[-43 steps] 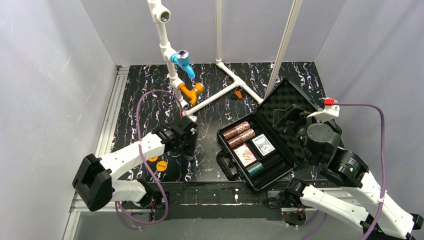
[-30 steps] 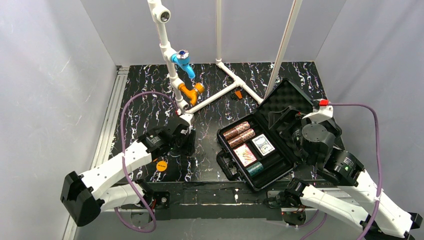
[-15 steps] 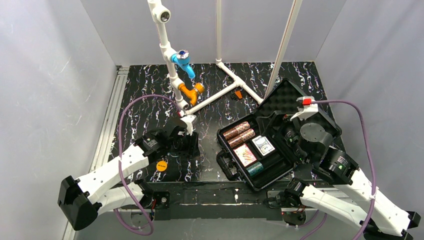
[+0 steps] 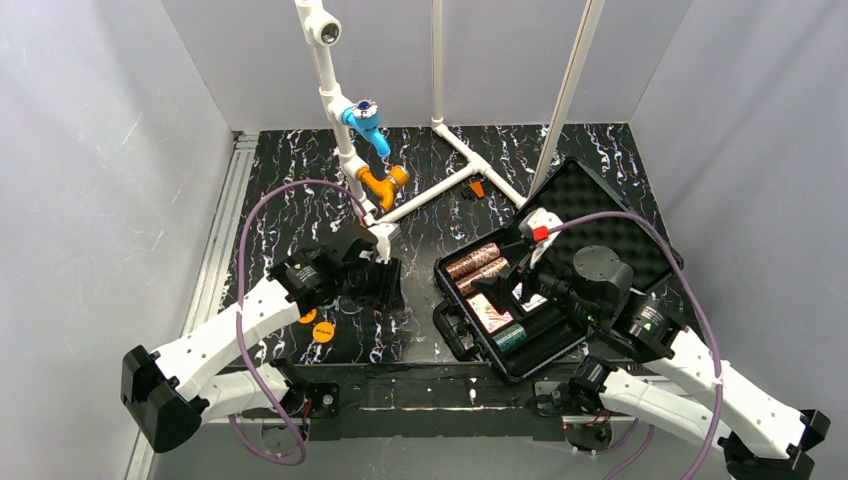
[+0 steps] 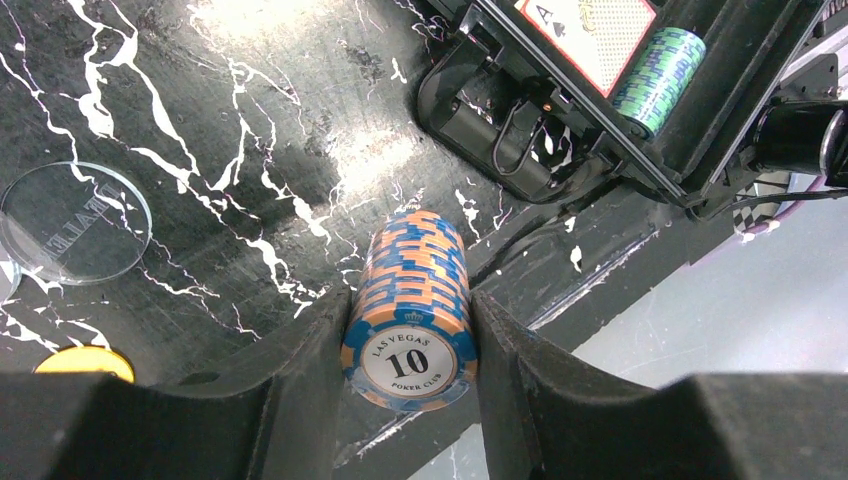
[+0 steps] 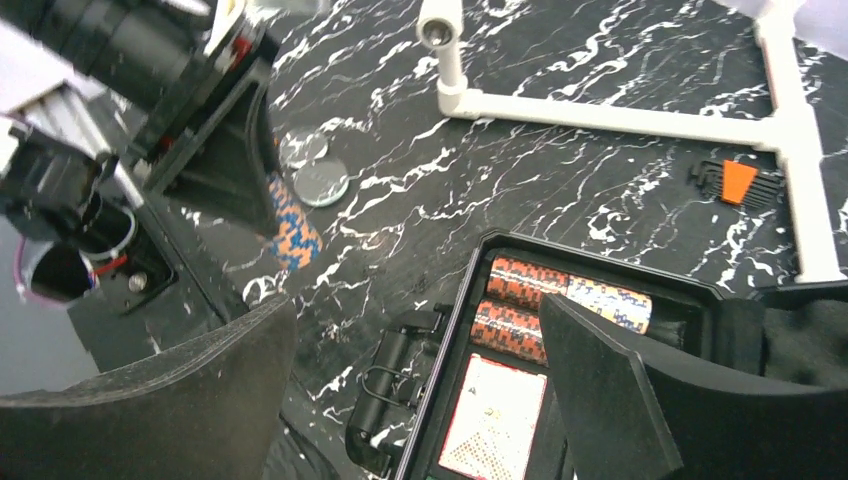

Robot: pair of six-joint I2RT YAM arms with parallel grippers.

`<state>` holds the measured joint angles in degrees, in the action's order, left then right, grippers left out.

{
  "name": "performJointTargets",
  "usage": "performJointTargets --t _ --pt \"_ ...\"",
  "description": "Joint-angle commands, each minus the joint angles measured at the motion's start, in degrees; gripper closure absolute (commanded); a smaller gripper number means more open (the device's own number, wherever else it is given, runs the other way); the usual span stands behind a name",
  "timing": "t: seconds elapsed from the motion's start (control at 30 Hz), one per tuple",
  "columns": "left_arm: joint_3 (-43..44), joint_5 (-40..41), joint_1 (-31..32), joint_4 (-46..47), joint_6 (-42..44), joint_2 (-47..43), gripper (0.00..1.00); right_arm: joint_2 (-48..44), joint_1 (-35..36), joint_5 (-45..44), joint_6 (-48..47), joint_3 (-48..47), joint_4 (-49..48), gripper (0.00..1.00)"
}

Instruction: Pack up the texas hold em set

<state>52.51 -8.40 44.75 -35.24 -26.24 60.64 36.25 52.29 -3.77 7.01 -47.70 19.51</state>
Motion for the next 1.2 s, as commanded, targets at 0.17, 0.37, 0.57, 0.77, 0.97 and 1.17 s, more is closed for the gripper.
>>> performJointTargets --t 0.17,0.37,0.57,0.77,0.97,1.17 --pt "7.3 -3.0 0.2 -3.8 -1.4 1.4 1.0 -3.8 0.2 12.0 -11.0 8.7 -9.0 0.02" --pt "8.5 -4.2 0.2 -4.1 -1.7 2.4 1.0 -5.5 0.2 21.0 -16.4 14.4 -13.8 0.02" --pt "9.4 -5.8 0.2 -4.2 -2.6 3.8 1.0 -0.4 0.3 25.7 -17.7 15.7 -20.7 0.02" --pt "11.1 -7.2 0.3 -4.1 -3.4 4.5 1.0 5.3 0.8 27.9 -20.2 16.8 -27.7 0.02" --pt "11.8 -7.7 0.3 -2.9 -4.0 4.6 1.0 10.9 1.8 27.1 -20.9 17.3 -34.0 0.02" --pt "11.9 -8.0 0.4 -1.5 -4.1 5.0 1.0 16.3 4.0 25.9 -20.4 16.2 -37.1 0.08"
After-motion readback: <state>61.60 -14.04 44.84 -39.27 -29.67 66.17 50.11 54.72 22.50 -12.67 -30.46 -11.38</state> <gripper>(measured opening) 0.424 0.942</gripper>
